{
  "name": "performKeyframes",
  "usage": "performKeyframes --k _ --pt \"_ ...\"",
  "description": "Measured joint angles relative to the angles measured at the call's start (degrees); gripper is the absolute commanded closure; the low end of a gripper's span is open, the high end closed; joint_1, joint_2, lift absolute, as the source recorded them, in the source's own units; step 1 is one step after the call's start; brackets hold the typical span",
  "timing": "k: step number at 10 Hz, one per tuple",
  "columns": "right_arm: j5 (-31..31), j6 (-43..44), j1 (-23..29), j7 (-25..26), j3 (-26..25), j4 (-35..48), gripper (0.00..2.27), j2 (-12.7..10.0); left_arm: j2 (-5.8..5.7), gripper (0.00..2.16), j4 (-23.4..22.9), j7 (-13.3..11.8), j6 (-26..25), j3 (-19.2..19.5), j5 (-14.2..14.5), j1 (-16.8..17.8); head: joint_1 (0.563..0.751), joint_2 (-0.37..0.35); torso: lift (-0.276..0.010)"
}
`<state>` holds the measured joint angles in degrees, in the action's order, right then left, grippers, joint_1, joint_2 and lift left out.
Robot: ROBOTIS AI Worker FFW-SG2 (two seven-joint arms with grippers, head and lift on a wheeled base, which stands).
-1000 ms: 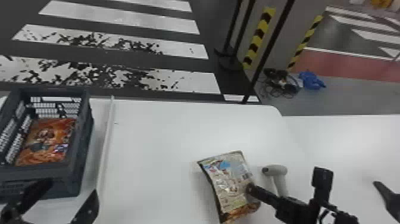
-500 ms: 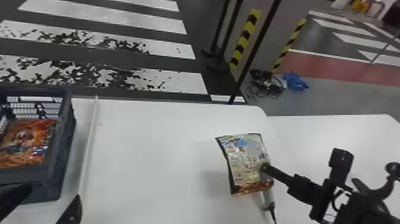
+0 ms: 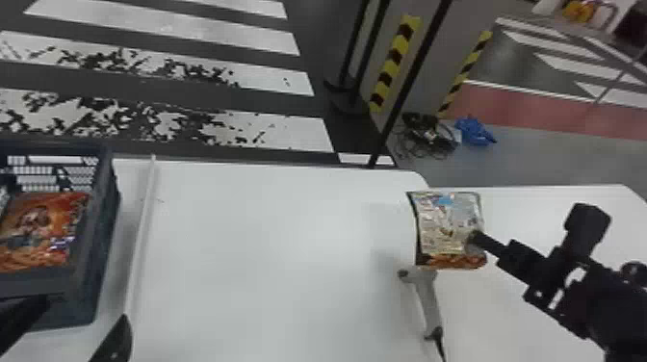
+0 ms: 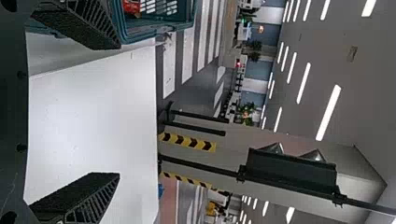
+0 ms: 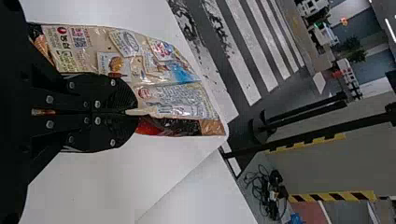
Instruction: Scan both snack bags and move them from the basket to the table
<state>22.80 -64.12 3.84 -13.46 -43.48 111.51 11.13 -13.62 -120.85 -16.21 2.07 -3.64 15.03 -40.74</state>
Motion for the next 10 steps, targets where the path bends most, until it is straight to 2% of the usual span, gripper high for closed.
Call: performKeyframes --k 2,5,7,8,10 --pt "-2.3 2.7 -3.9 5.1 -0.4 -7.2 2.25 1.9 -0.07 0.01 0.0 -0.7 1.5 0.1 0.0 -0.9 0.695 -0.35 -0.098" --pt "-5.6 14.9 -5.4 13.9 0.0 -16.9 2.25 3.4 -0.23 0.01 0.6 -1.2 2.2 0.6 0.1 -1.4 0.695 -0.35 -0.098" --pt "-8.4 21.5 -6.6 23.2 1.0 -21.8 2.23 4.2 -0.53 0.01 1.0 -1.3 2.3 0.8 0.4 -1.3 0.695 -0.35 -0.098" --pt "-10.1 21.8 -7.4 27.4 2.5 -23.7 2.23 5.1 -0.67 0.01 1.1 -1.3 2.2 0.8 0.4 -1.1 0.695 -0.35 -0.098" --pt "-12.2 21.1 -8.5 28.7 4.5 -27.5 2.23 5.8 -0.87 0.01 1.2 -1.5 2.2 0.8 0.4 -0.9 0.695 -0.35 -0.098"
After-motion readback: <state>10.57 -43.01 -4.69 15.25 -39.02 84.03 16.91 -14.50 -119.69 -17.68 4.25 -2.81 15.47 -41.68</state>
